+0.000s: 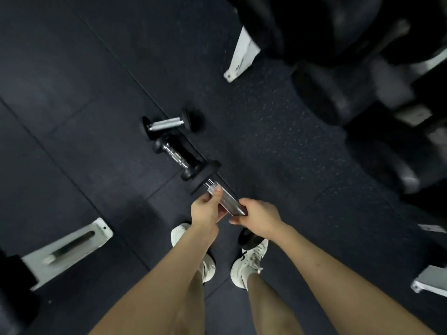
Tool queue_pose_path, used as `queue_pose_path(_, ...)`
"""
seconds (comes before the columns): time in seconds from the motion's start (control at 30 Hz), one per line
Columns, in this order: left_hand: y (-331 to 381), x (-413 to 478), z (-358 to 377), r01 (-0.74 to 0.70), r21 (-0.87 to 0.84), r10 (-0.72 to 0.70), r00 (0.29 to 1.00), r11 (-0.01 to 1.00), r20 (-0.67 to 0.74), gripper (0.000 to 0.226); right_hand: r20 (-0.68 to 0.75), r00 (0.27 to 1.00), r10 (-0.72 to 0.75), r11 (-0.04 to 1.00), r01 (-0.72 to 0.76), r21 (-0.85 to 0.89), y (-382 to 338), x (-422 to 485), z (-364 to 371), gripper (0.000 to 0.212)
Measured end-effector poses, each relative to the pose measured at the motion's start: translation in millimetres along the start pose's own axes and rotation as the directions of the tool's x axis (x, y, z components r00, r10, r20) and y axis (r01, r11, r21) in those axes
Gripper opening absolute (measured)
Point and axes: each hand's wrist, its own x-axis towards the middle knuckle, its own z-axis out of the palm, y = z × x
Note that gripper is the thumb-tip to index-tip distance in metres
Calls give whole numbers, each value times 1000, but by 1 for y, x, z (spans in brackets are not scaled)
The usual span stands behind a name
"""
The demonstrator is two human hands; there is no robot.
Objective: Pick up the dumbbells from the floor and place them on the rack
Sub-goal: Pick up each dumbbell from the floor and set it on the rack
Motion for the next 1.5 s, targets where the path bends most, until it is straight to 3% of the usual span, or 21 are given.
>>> queue_pose_path(0.23, 93, -192, 22, -174, 34, 172, 984, 984, 48, 21, -166, 981, -98, 994, 103, 21, -59, -163, -114, 44)
queue_pose_path(0.3, 115, -229, 27, -217, 49, 213, 975, 975, 68, 29, -211, 970, -120, 991, 129, 27, -73, -196, -141, 42)
queue_pose_path(0.47, 178, -284, 43, -305, 103, 294, 950, 947, 106, 18, -309, 943, -125, 987, 149, 54, -108, -238, -200, 42)
queue_pose_path(0.77, 316, -311, 69, -453, 191, 382, 868, 871, 317, 20, -509, 861, 15, 963, 125, 240, -189, -242, -288, 41)
queue_pose_path(1.03, 418, -316, 119, -641, 326, 403, 722, 695, 562, 23, -662, 705, 255, 875, 124, 469, -241, -228, -351, 41)
queue_pose_path(1.33, 479, -319, 262, -782, 352, 404, 582, 514, 706, 16, -689, 539, 484, 723, 196, 662, -207, -187, -461, 44)
queue_pose_path(1.5, 508, -306, 365, -805, 387, 416, 572, 450, 707, 15, -671, 509, 539, 668, 226, 709, -163, -152, -541, 43)
